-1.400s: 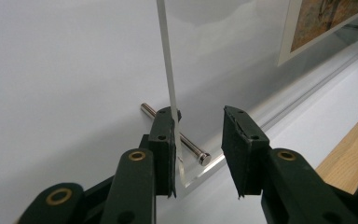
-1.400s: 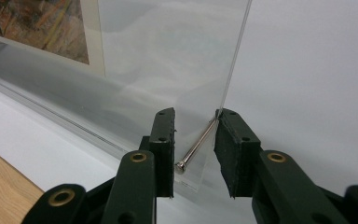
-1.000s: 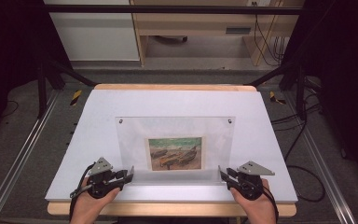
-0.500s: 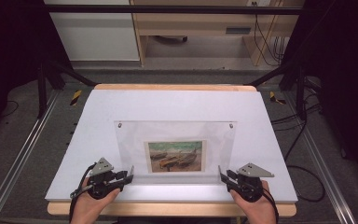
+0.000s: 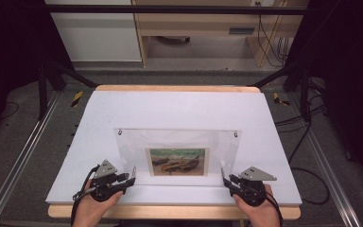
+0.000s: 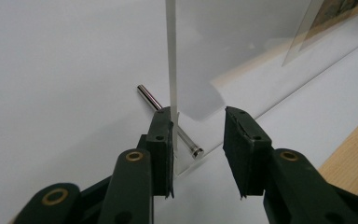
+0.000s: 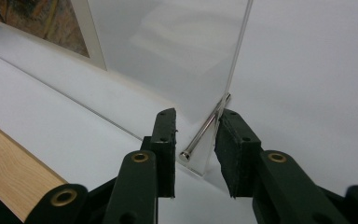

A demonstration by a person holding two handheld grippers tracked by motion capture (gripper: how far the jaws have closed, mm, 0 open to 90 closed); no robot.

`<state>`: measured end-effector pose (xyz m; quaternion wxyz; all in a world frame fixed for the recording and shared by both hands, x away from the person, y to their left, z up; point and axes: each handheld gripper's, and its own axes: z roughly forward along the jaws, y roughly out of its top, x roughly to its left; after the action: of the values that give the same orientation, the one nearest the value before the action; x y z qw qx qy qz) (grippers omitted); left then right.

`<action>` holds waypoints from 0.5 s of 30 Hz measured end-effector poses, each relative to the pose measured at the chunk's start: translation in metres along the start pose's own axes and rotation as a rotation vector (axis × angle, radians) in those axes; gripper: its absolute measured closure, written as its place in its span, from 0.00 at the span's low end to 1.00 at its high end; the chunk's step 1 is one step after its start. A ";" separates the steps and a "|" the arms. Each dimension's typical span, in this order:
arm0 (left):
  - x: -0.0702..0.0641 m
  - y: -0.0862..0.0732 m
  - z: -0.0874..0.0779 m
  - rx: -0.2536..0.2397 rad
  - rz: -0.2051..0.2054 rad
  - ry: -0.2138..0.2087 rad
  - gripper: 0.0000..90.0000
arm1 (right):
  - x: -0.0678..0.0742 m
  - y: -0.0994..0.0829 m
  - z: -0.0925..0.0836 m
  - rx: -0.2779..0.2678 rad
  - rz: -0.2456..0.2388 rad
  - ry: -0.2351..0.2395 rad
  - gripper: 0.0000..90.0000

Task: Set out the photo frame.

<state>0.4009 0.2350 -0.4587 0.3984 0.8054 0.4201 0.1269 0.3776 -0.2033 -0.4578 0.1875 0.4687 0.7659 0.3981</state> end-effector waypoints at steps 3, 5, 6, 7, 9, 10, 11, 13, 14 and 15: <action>0.000 0.000 0.000 -0.001 -0.001 0.002 0.70 | 0.000 0.000 0.000 0.001 -0.008 0.000 0.77; 0.000 0.000 0.000 -0.001 -0.002 0.003 0.69 | 0.000 0.000 0.000 0.001 -0.007 0.000 0.77; 0.000 0.000 0.000 -0.002 -0.002 0.003 0.69 | 0.000 0.000 0.000 0.001 -0.009 -0.001 0.77; -0.001 0.000 0.000 0.000 -0.001 0.006 0.69 | 0.000 0.000 0.000 0.002 -0.010 -0.001 0.77; -0.001 0.000 0.000 0.001 -0.001 0.004 0.69 | 0.000 0.000 0.000 0.003 -0.010 -0.002 0.77; 0.000 0.000 0.000 0.000 -0.001 0.003 0.69 | 0.000 0.000 0.000 0.003 -0.010 -0.002 0.77; 0.000 0.000 0.000 -0.002 0.000 0.003 0.69 | 0.001 0.000 0.000 0.004 -0.007 -0.001 0.76; 0.000 0.000 0.000 -0.002 0.001 0.003 0.69 | 0.001 0.001 0.000 0.008 -0.007 -0.004 0.76; 0.000 0.000 0.000 -0.003 0.002 0.003 0.69 | 0.001 0.001 0.000 0.008 -0.007 -0.004 0.76; 0.000 0.000 0.000 -0.003 0.003 0.003 0.69 | 0.001 0.001 0.000 0.007 -0.014 -0.004 0.76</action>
<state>0.4009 0.2346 -0.4591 0.3989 0.8052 0.4193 0.1294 0.3777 -0.2021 -0.4571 0.1902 0.4648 0.7702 0.3932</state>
